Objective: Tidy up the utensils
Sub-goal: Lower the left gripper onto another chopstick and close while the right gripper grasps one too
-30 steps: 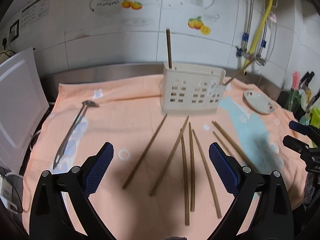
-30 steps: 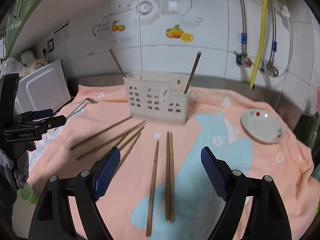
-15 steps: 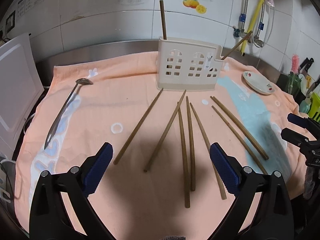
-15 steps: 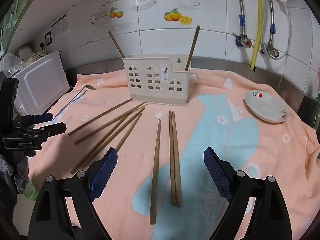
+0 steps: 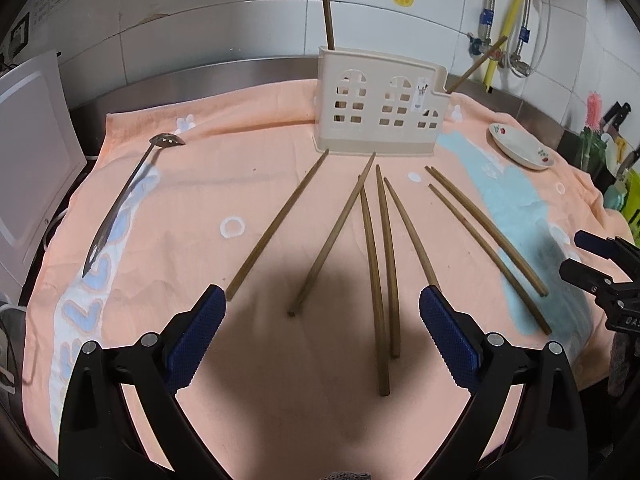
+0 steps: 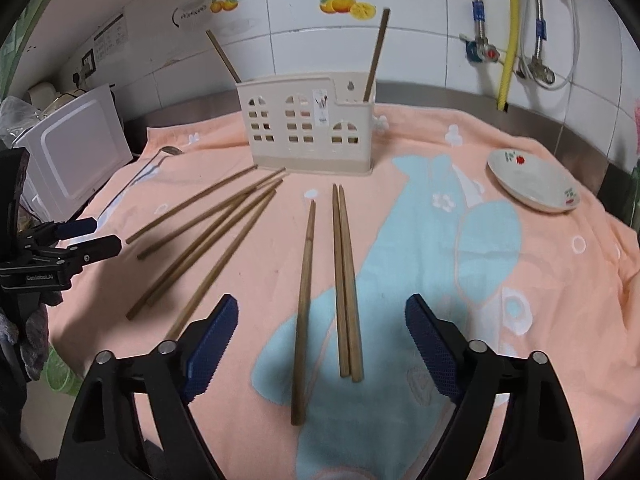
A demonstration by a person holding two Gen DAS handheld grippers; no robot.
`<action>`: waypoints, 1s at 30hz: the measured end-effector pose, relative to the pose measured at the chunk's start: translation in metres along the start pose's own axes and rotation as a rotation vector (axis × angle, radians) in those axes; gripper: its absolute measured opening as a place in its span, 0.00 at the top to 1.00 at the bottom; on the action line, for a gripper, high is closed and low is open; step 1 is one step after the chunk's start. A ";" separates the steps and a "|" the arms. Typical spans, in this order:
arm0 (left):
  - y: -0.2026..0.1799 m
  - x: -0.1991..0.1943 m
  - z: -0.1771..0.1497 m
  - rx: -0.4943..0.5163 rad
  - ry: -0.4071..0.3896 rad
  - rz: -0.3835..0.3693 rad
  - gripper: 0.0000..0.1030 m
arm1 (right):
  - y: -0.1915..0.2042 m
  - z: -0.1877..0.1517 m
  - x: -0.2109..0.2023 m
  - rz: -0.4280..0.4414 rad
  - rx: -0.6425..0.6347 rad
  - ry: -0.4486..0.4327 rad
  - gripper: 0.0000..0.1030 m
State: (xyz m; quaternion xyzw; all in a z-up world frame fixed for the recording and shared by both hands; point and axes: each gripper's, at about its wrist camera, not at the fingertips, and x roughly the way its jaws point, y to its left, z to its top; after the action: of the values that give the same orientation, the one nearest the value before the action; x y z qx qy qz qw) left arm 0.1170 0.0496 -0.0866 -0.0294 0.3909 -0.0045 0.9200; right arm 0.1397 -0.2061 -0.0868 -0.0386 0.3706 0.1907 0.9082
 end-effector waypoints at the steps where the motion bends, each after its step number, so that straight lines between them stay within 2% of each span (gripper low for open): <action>1: 0.000 0.001 -0.001 0.004 0.004 0.000 0.07 | -0.001 -0.001 0.001 0.000 0.004 0.004 0.23; 9: -0.001 0.007 -0.003 0.007 0.017 0.009 0.08 | -0.010 -0.007 0.007 -0.001 0.037 0.022 0.32; 11: 0.000 0.009 -0.001 0.001 0.017 0.014 0.12 | -0.012 -0.008 0.008 0.001 0.045 0.022 0.36; 20: -0.003 0.038 0.020 0.056 0.061 0.010 0.47 | -0.018 -0.009 0.011 0.010 0.075 0.028 0.53; 22: -0.003 0.048 0.022 0.062 0.080 0.005 0.57 | -0.021 -0.009 0.011 0.008 0.087 0.025 0.56; 24: -0.003 0.056 0.024 0.065 0.094 0.002 0.65 | -0.024 -0.009 0.013 0.001 0.099 0.028 0.63; 28: -0.004 0.072 0.026 0.070 0.122 -0.006 0.77 | -0.029 -0.009 0.022 -0.001 0.107 0.050 0.71; 30: -0.002 0.076 0.025 0.066 0.130 -0.008 0.79 | -0.030 -0.009 0.027 -0.001 0.101 0.062 0.76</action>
State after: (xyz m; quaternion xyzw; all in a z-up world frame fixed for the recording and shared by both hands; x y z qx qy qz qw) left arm 0.1880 0.0462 -0.1242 -0.0002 0.4494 -0.0232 0.8930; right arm 0.1621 -0.2274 -0.1141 0.0014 0.4076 0.1698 0.8972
